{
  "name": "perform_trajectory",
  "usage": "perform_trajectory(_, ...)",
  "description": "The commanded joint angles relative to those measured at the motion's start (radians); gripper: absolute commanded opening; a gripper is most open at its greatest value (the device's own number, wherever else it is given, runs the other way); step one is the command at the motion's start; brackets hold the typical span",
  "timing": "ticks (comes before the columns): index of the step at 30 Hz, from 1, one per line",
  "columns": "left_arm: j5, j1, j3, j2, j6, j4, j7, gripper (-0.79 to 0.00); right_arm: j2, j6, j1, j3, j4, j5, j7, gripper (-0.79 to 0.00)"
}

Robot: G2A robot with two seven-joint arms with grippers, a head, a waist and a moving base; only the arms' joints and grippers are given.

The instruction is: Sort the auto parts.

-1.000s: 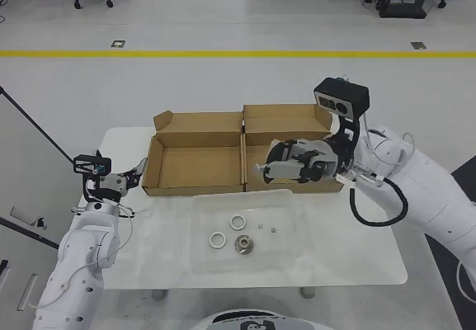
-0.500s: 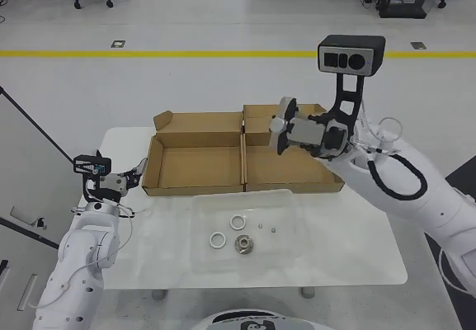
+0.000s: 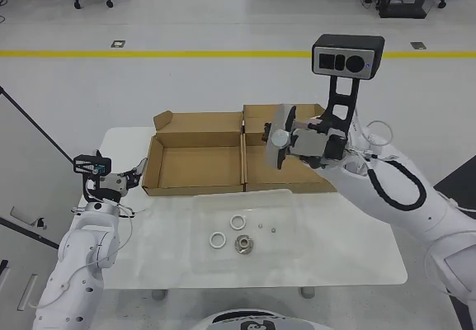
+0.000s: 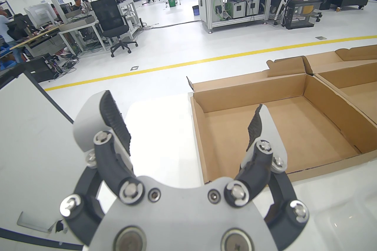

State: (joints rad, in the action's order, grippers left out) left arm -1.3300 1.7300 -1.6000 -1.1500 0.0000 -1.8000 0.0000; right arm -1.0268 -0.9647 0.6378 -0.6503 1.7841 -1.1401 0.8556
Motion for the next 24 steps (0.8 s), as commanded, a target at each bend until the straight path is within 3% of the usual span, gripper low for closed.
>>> perform_trajectory(1,0.0,0.0,0.0,0.0,0.0,0.0,0.0,0.0,0.0,0.0,0.0,0.001,-0.001,-0.001,0.0,-0.785)
perform_trajectory(11,0.0,0.0,0.0,0.0,0.0,0.0,0.0,0.0,-0.011,-0.012,0.079,-0.043,0.074,-0.056,-0.014,-0.785)
perform_trajectory(24,0.0,0.0,0.0,0.0,0.0,0.0,0.0,0.0,-0.066,0.02,0.201,-0.131,0.169,-0.188,0.02,-0.785)
